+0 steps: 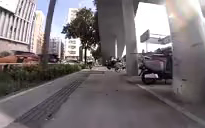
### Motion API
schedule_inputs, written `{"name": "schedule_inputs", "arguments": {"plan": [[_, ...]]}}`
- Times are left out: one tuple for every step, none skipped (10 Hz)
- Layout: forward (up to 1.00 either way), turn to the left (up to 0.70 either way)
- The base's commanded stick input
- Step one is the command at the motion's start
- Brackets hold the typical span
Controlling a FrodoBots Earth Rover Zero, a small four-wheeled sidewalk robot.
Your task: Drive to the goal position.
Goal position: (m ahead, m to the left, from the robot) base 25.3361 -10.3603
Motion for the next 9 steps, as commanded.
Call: {"name": "schedule_inputs", "arguments": {"plan": [[0.45,0.00],[0.45,0.00],[0.45,0.00],[0.45,0.00],[0.45,0.00],[0.45,0.00],[0.45,0.00],[0.45,0.00],[0.45,0.00]]}}
